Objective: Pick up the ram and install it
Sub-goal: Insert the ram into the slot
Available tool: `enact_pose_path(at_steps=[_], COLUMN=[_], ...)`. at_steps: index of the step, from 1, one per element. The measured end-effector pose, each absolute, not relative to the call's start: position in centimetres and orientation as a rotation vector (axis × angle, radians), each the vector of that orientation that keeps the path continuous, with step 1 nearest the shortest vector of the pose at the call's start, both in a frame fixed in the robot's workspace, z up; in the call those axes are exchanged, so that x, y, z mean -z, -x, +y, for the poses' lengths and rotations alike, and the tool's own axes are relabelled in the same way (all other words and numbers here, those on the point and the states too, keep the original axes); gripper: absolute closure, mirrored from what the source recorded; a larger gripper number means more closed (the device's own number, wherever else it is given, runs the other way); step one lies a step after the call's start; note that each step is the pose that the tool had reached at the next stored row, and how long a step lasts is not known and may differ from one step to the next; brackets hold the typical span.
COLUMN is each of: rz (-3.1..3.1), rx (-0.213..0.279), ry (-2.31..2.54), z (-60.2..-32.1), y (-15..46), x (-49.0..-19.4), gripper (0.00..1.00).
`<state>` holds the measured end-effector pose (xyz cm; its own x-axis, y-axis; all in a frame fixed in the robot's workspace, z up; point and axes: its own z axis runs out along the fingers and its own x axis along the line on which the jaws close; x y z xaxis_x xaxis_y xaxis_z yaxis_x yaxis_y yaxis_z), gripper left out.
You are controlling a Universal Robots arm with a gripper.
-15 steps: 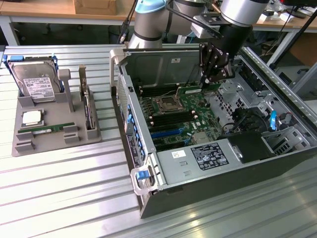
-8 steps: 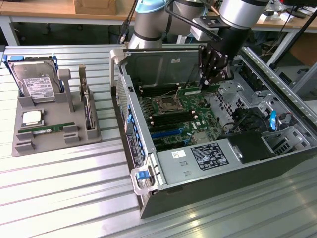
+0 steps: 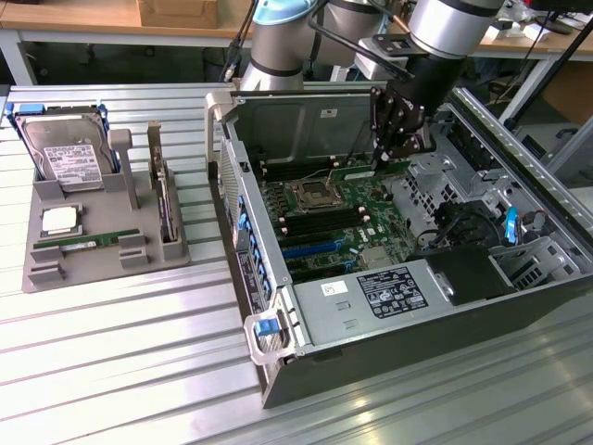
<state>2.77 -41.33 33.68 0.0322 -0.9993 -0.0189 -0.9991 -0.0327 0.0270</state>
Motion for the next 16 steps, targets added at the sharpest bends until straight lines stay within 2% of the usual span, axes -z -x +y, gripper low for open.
enact_pose_path(at_steps=[16], rz=[-2.18], rx=[0.051], ry=[-2.253], z=[-41.33], y=[-2.77], x=[-32.78], gripper=[0.88])
